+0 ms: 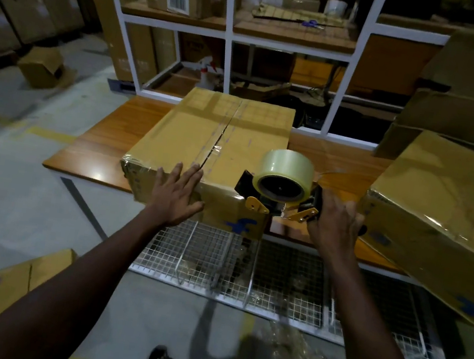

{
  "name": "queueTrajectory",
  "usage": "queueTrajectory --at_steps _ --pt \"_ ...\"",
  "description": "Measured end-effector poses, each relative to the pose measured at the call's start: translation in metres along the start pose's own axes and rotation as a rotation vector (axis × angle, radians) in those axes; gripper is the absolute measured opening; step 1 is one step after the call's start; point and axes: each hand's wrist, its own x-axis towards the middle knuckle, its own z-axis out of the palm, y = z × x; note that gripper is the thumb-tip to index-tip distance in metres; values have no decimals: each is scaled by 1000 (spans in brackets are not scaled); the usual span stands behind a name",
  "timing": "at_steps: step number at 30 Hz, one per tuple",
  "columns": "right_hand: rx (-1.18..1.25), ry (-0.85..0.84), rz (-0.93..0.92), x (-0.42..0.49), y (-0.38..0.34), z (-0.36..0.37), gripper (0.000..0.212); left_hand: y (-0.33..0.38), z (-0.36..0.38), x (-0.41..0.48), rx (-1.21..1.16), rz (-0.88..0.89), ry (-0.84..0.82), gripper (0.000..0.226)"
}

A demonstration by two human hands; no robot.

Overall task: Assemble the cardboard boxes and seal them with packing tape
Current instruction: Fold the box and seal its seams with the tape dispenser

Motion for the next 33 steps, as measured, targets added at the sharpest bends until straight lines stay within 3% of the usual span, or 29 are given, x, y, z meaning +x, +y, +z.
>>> queueTrajectory --at_steps 3,8,15,23,26,33 --pt "-11 12 -8 0 -1 0 42 15 -8 3 -36 -47 -1 97" --pt "-5 30 68 5 -4 2 32 50 -11 13 9 179 -41 96" --pt "47 9 92 1 4 7 12 47 6 11 15 203 29 89" --pt "78 -44 157 -15 39 5 29 66 -5 14 -43 114 5 96" --pt "98 -48 156 -18 38 5 34 86 -11 20 -47 209 -19 97" --pt "142 -37 177 -21 48 4 25 91 -8 21 -38 268 -16 95"
